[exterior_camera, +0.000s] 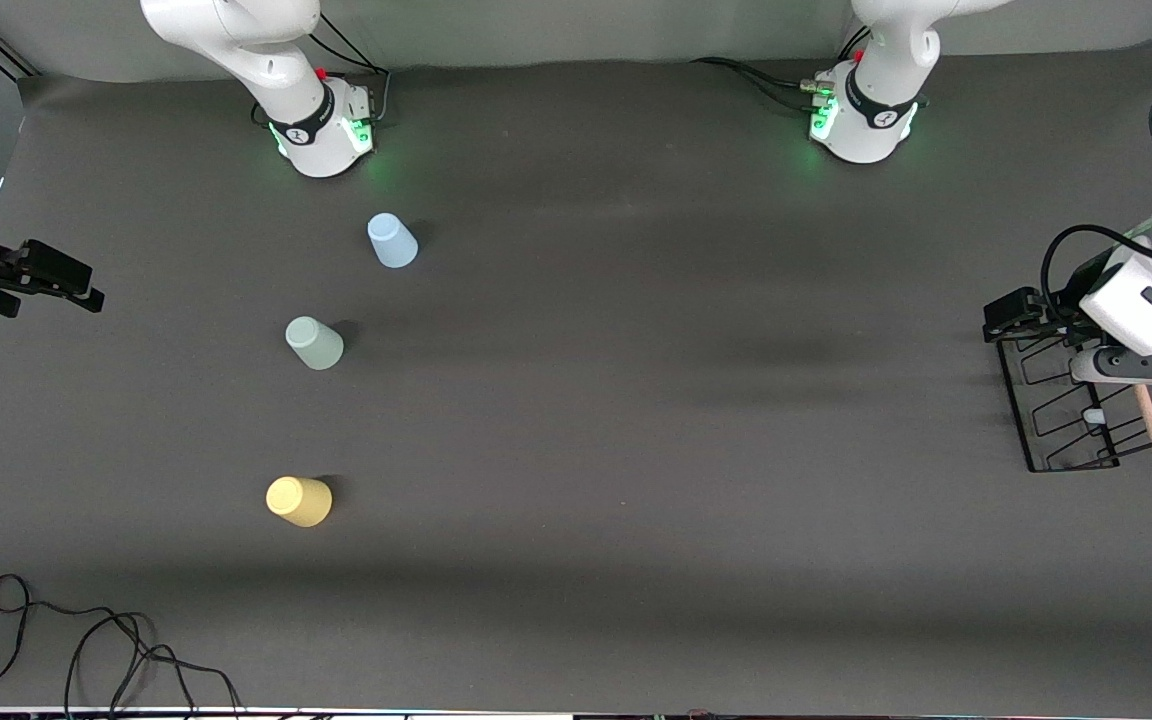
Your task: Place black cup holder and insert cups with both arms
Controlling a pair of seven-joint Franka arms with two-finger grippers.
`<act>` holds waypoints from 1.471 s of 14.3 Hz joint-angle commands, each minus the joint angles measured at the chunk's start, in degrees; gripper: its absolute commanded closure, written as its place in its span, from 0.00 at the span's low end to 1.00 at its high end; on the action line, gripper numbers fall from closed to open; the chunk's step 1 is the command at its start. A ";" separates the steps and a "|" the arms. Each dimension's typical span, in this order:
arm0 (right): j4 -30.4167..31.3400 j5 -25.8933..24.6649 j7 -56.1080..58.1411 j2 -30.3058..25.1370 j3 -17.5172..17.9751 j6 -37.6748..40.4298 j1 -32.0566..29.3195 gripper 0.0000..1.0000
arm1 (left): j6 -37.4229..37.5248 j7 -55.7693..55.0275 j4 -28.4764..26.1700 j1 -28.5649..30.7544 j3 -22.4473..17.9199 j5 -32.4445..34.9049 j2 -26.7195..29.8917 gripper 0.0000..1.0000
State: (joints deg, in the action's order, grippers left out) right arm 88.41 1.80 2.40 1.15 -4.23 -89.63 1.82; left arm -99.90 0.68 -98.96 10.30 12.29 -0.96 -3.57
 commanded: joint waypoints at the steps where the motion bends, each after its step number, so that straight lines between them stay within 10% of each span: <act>1: 0.01 -0.48 -0.20 -0.80 -0.16 0.43 0.03 0.00 | -1.08 0.81 -1.76 0.07 0.02 0.43 1.81 0.00; 21: 0.27 -1.09 0.59 -0.71 0.01 0.25 0.55 0.00 | -0.12 -0.06 -1.76 -0.02 0.02 0.43 1.73 0.00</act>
State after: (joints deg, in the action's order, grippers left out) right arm 88.49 1.80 2.41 1.16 -4.14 -89.64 1.99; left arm -99.85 0.76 -99.18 10.30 12.35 -0.95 -3.57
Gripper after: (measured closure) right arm 0.000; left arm 0.000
